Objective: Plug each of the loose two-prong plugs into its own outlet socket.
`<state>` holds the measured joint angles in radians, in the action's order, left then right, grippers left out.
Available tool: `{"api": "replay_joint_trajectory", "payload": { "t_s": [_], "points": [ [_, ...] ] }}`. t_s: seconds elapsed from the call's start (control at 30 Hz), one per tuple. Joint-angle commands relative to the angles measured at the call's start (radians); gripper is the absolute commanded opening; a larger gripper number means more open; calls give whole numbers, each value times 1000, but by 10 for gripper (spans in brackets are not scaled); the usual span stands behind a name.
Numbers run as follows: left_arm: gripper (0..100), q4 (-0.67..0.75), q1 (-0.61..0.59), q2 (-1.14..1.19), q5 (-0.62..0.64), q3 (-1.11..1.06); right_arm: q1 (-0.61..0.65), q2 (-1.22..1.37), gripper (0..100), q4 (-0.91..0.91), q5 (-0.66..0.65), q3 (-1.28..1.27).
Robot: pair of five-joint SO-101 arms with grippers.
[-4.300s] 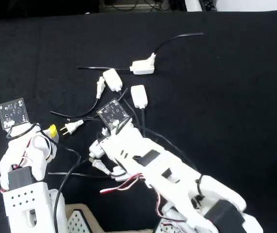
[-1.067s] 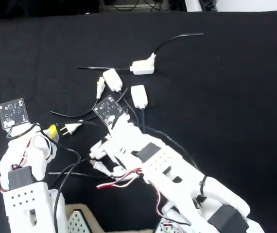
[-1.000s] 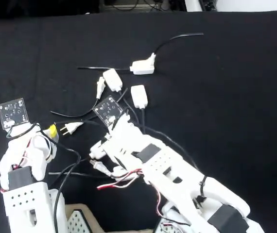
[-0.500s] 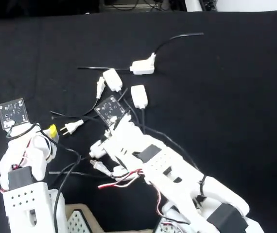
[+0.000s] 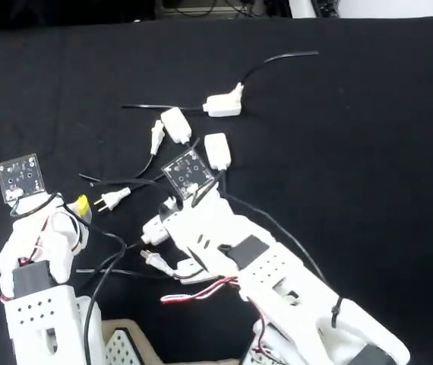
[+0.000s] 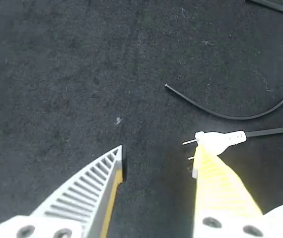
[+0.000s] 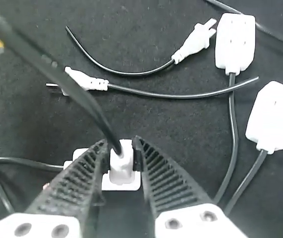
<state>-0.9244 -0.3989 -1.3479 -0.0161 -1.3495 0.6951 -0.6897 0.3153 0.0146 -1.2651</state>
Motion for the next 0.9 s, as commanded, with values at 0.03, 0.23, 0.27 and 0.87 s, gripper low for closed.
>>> {"api": "replay_joint_trajectory", "payload": {
  "t_s": [0.03,0.23,0.27,0.87],
  "points": [
    [235,0,-5,-2,8,5,-15,35,12,-64,14,-12],
    [235,0,-7,-2,8,5,-14,50,12,-137,15,-50],
    [235,0,-7,-2,8,5,-14,50,12,-135,15,-50],
    [235,0,-7,-2,8,5,-14,186,12,-181,29,-30]
  ]
}}
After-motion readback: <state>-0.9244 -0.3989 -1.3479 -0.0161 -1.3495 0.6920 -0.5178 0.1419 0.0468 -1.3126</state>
